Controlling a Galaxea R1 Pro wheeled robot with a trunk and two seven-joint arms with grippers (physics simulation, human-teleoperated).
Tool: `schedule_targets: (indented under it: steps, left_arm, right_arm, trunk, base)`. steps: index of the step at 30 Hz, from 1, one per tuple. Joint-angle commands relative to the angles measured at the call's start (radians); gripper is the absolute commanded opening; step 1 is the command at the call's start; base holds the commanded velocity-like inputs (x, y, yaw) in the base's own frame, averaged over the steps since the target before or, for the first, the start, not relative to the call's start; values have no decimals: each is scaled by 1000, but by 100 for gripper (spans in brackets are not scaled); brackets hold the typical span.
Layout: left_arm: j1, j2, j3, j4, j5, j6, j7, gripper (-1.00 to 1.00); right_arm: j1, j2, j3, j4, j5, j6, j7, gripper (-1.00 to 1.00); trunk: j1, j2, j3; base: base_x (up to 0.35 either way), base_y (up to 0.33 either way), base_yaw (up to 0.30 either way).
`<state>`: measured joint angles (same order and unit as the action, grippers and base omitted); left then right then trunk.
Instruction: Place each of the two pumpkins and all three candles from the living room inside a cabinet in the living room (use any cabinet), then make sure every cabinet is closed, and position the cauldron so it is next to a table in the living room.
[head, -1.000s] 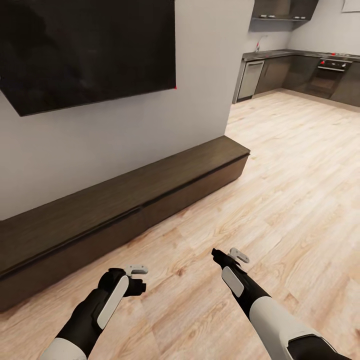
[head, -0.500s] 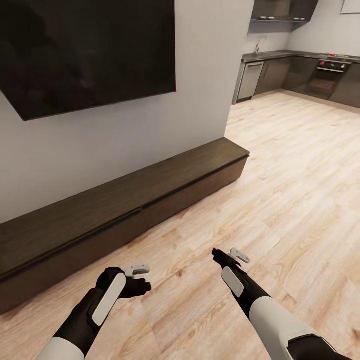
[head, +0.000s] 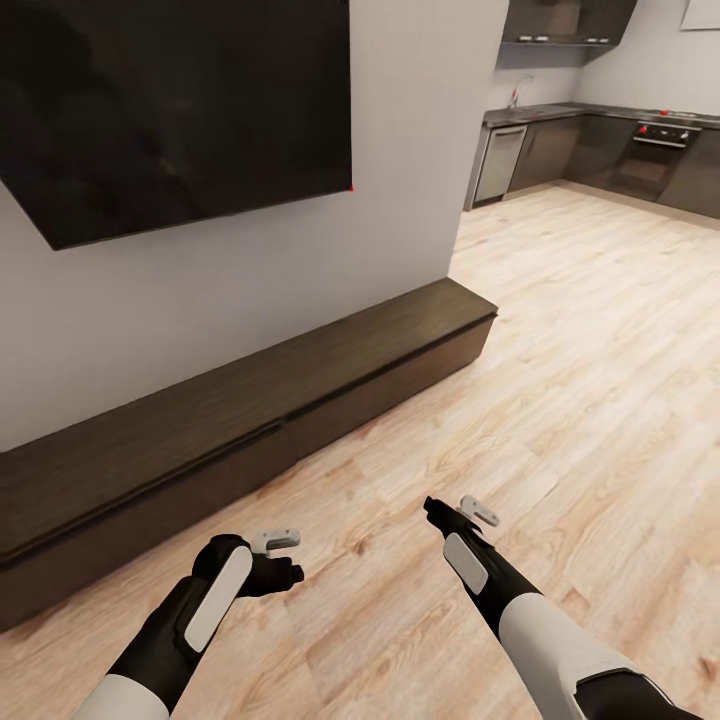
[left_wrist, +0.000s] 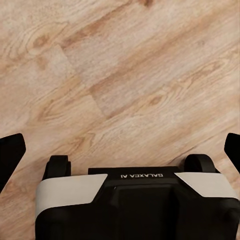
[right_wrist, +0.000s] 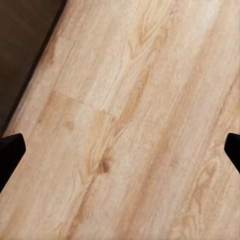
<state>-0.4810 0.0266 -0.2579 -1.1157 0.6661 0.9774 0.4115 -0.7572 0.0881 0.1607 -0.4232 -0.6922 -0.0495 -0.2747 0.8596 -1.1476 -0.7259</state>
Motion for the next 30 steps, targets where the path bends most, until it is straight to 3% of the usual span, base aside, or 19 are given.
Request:
schedule_targets:
  steps: [1,30]
  left_arm:
    - [-1,1,-3,-1,10,1,10,100]
    - [-1,1,-5,1,10,1,12,100]
  right_arm:
    - [-1,-1,8,0,-8,-6,-6,100]
    - [-1,-1,11,0,-3,-12,-6,100]
  trunk:
    - [-4,7,2]
    - [-115,210,93]
  base:
    - [0,0,0]
    - [0,0,0]
